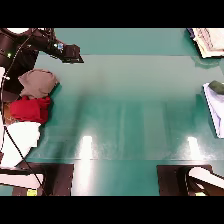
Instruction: Fold the shirts.
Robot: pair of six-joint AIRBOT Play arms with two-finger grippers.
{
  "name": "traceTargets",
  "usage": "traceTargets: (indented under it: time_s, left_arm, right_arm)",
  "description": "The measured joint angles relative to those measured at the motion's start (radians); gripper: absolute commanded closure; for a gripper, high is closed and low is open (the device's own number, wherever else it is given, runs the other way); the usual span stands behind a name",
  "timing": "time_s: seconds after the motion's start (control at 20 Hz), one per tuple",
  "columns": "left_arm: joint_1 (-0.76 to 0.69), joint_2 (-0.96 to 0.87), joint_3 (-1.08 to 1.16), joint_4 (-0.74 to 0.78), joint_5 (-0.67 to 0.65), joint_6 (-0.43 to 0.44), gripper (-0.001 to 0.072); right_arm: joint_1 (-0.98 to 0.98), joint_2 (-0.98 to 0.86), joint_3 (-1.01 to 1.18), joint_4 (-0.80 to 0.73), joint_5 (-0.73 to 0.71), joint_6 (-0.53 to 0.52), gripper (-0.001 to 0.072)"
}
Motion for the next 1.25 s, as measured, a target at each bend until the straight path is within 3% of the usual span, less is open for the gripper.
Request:
traceTargets:
  time_s: [0.05,0.1,0.15,0.2,0.4,0.6,0.65,0.8,0.95,1.25]
  left_arm:
    - [0.000,0.000,0.000,0.000,-0.003,0.002,0.0682]
    - [0.000,0.000,0.000,0.000,-0.008,0.005,0.0681]
    - [0.000,0.000,0.000,0.000,-0.010,0.008,0.0682]
    - [0.000,0.000,0.000,0.000,-0.016,0.010,0.0682]
    - [0.000,0.000,0.000,0.000,-0.026,0.018,0.0681]
    - [0.000,0.000,0.000,0.000,-0.025,0.019,0.0681]
    - [0.000,0.000,0.000,0.000,-0.022,0.019,0.0681]
    - [0.000,0.000,0.000,-0.002,-0.011,0.019,0.0681]
    - [0.000,0.000,0.000,-0.002,0.004,0.019,0.0681]
    - [0.000,0.000,0.000,-0.002,0.013,0.018,0.0682]
  right_arm:
    - [-0.009,0.005,-0.019,-0.027,0.029,0.000,0.0554]
    - [-0.020,0.010,-0.045,-0.049,0.061,0.001,0.0335]
    - [-0.032,0.016,-0.072,-0.068,0.086,0.001,0.0175]
    - [-0.048,0.018,-0.103,-0.083,0.112,0.001,0.0143]
    - [-0.132,0.025,-0.188,-0.137,0.211,0.019,0.0144]
    - [-0.190,0.048,-0.215,-0.115,0.253,0.058,0.0152]
    - [-0.192,0.058,-0.218,-0.079,0.252,0.063,0.0242]
    - [-0.145,0.103,-0.223,0.076,0.224,0.072,0.0682]
    - [-0.035,0.155,-0.224,0.202,0.188,0.076,0.0697]
    - [0.229,0.227,-0.224,0.276,0.147,0.057,0.0697]
